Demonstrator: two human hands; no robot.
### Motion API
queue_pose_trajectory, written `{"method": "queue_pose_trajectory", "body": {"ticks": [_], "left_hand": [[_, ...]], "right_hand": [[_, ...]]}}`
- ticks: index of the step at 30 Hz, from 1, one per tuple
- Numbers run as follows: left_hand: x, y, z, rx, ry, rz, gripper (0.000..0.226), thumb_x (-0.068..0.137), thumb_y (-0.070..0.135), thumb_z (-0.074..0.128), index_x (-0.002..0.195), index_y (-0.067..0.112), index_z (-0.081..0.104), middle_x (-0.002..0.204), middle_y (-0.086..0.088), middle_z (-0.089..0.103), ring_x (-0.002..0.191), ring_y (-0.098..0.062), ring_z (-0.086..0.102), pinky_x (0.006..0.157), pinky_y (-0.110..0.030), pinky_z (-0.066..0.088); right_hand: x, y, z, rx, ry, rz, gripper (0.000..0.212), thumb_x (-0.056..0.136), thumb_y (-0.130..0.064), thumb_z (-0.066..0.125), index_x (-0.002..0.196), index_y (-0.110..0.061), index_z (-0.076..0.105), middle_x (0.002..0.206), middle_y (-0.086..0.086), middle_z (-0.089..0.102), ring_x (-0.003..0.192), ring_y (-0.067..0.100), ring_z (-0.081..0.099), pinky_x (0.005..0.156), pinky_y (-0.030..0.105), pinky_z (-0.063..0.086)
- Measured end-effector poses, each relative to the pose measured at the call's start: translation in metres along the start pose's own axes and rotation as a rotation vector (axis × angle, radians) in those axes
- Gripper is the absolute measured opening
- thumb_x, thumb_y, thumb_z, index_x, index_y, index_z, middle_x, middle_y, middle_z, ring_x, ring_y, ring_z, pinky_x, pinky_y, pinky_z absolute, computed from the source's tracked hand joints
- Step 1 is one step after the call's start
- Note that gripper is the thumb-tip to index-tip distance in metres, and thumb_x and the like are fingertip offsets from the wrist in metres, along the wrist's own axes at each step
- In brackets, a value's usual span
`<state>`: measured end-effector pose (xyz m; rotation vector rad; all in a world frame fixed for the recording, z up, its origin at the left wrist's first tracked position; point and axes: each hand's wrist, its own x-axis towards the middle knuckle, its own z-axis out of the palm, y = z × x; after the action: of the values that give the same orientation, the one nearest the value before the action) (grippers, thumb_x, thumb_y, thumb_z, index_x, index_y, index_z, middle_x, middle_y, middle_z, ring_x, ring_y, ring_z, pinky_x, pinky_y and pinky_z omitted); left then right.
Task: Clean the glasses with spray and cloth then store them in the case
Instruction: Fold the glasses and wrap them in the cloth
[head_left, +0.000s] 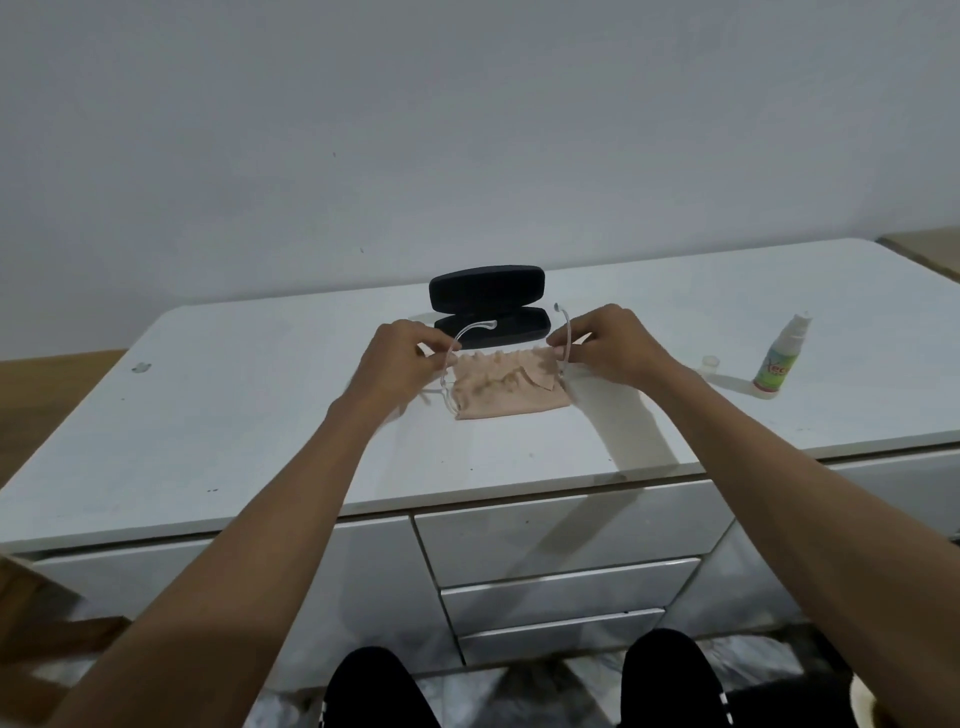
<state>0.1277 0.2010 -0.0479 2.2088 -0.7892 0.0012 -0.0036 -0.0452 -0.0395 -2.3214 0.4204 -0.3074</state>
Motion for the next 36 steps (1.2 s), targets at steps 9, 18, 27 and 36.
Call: {"method": "queue_pose_trajectory", "body": {"ticks": [9,18,27,36], "left_hand": [[0.022,-0.006,0.013,0.068,-0.113,-0.016,0.022,0.075,0.032,0.090,0.094,0.026,0.082,0.088,0.005,0.067,0.087,-0.022,0.068,0.083,-0.037,0.056],[0.023,-0.002,0.006,0.011,-0.168,-0.046,0.019,0.074,0.025,0.091,0.068,0.037,0.076,0.079,0.001,0.068,0.070,-0.012,0.057,0.070,-0.031,0.046],[0.010,0.006,-0.011,-0.354,-0.230,-0.060,0.007,0.084,0.005,0.080,0.088,0.000,0.079,0.069,-0.022,0.062,0.052,-0.015,0.044,0.051,-0.023,0.034],[0.011,0.002,-0.019,-0.406,-0.336,-0.158,0.011,0.088,0.004,0.074,0.098,0.003,0.079,0.074,-0.014,0.059,0.058,-0.021,0.046,0.051,-0.030,0.040]], "right_hand": [[0.025,0.002,0.008,-0.150,-0.115,-0.064,0.025,0.077,-0.035,0.088,0.100,-0.028,0.082,0.092,-0.008,0.075,0.094,0.014,0.070,0.091,0.031,0.055],[0.024,0.003,0.005,-0.022,-0.152,-0.058,0.012,0.077,-0.017,0.089,0.074,-0.023,0.079,0.072,-0.011,0.073,0.066,-0.005,0.065,0.069,0.016,0.046],[0.018,-0.005,-0.007,0.216,-0.207,-0.019,0.003,0.084,-0.010,0.080,0.082,-0.012,0.079,0.078,0.000,0.075,0.072,0.013,0.063,0.056,0.018,0.044],[0.008,-0.007,-0.015,0.287,-0.293,0.062,0.031,0.086,0.001,0.060,0.097,-0.018,0.083,0.105,0.006,0.077,0.084,0.014,0.056,0.072,0.030,0.043]]}}
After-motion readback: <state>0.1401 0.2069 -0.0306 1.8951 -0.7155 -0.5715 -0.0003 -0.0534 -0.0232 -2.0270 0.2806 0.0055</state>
